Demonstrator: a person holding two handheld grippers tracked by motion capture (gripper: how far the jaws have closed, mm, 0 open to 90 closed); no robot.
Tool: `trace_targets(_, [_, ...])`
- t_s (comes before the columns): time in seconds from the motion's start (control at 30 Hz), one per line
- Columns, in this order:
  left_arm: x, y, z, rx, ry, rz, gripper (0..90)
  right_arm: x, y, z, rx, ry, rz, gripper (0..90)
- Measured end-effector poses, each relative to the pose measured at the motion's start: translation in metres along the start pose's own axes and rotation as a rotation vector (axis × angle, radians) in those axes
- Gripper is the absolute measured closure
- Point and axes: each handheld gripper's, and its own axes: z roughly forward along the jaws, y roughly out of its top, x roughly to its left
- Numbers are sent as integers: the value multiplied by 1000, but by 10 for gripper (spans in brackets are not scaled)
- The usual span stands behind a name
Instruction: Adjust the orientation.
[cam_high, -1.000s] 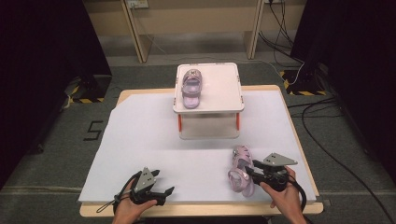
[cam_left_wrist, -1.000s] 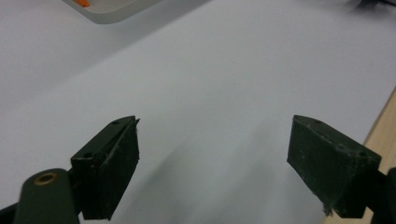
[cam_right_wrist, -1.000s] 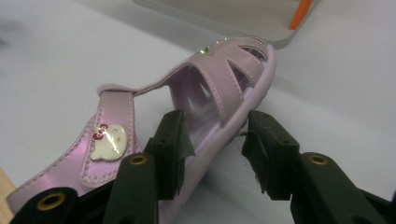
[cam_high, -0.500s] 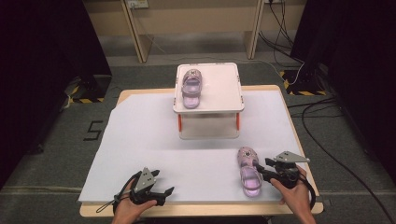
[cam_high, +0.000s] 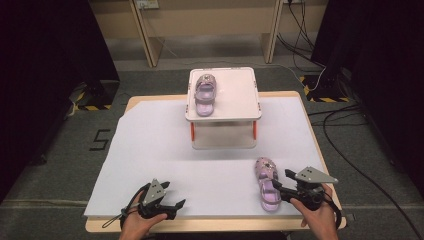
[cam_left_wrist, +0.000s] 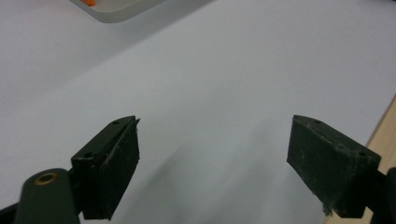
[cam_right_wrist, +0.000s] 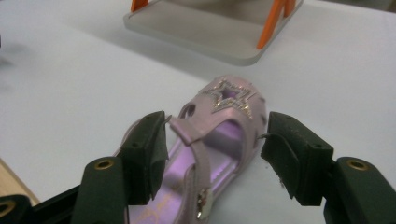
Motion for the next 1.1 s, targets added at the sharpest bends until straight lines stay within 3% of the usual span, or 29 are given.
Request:
trace_targets(0.43, [2, 1, 2, 10, 5, -10, 164, 2, -8, 13, 68, -5, -29, 363])
trace_targets(0.73, [2, -1, -1, 8, 12, -16, 164, 0, -8, 19, 121, -47, -77, 380])
trace_targets(1.0, [2, -4, -6, 6, 25, -21, 164, -6, -4, 19, 127, -111, -130, 393])
trace_targets(1.1, [2, -4, -6, 7, 26, -23, 164, -6, -3, 19, 118, -90, -125, 397])
